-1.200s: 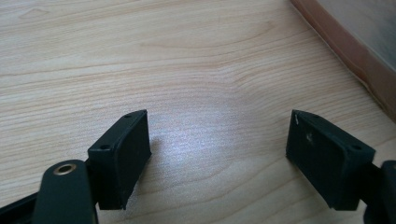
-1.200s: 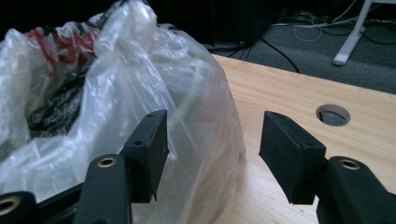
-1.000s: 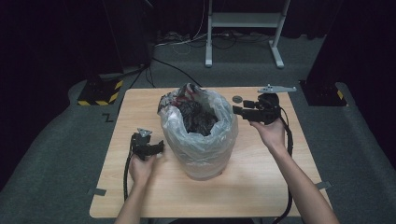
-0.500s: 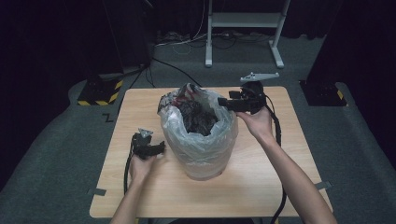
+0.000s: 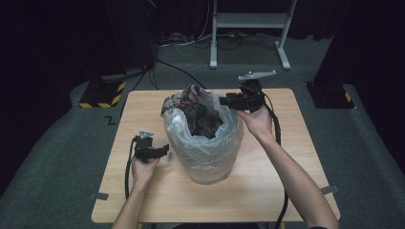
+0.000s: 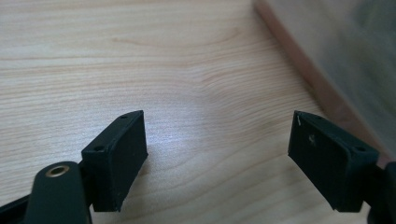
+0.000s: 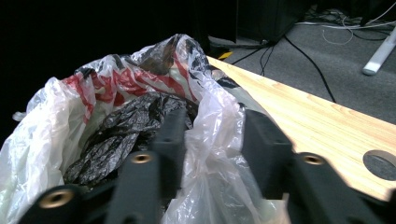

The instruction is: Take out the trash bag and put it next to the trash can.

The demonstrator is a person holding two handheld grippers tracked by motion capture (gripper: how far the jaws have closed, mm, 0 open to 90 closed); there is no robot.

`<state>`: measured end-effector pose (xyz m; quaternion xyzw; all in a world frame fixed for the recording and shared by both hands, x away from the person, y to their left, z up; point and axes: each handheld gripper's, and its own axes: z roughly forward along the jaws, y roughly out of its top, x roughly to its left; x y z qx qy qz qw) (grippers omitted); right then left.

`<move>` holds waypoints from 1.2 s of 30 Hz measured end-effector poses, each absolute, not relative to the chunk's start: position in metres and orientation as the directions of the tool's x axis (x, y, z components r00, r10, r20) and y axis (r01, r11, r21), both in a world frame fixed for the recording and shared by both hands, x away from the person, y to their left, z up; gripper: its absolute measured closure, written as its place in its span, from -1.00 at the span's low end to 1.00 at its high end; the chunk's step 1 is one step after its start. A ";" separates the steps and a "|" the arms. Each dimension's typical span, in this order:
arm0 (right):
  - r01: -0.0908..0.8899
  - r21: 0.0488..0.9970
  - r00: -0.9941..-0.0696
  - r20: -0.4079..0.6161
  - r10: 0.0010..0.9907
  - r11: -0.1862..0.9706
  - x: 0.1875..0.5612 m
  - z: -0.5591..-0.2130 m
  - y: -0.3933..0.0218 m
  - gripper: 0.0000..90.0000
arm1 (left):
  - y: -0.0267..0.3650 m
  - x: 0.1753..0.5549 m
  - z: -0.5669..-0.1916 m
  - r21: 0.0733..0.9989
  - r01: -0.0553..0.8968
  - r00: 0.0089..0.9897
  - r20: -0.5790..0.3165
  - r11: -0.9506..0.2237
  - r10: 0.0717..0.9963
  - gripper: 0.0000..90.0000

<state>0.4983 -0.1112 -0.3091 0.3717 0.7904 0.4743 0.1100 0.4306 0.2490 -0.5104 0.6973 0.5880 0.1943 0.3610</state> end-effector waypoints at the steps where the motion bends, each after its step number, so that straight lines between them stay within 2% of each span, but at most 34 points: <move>1: 0.482 0.831 -0.702 0.177 0.690 0.277 0.499 -0.309 -0.111 0.50 | 0.249 0.431 -0.510 0.732 0.680 0.233 -0.154 -0.048 0.960 -0.57; 2: 0.481 0.831 -0.705 0.176 0.687 0.281 0.499 -0.310 -0.111 0.58 | 0.250 0.425 -0.502 0.743 0.668 0.246 -0.163 -0.045 0.956 -0.57; 3: 0.481 0.831 -0.705 0.176 0.687 0.281 0.499 -0.310 -0.111 0.58 | 0.250 0.425 -0.502 0.743 0.668 0.246 -0.163 -0.045 0.956 -0.57; 4: 0.477 0.829 -0.710 0.169 0.684 0.291 0.499 -0.310 -0.110 0.73 | 0.250 0.423 -0.498 0.747 0.663 0.251 -0.167 -0.044 0.953 -0.57; 9: 0.477 0.825 -0.717 0.166 0.677 0.303 0.501 -0.312 -0.109 0.93 | 0.252 0.412 -0.479 0.769 0.638 0.278 -0.184 -0.038 0.943 -0.60; 21: 0.474 0.822 -0.706 0.140 0.694 0.316 0.503 -0.313 -0.107 0.95 | 0.260 0.396 -0.424 0.830 0.558 0.346 -0.230 -0.003 0.910 -0.67; 26: 0.473 0.820 -0.704 0.133 0.697 0.322 0.503 -0.314 -0.105 0.94 | 0.258 0.394 -0.401 0.833 0.554 0.361 -0.224 -0.015 0.905 -0.65; 36: 0.482 0.814 -0.697 0.132 0.705 0.324 0.503 -0.315 -0.105 0.95 | 0.253 0.394 -0.375 0.836 0.548 0.397 -0.267 0.006 0.878 -0.62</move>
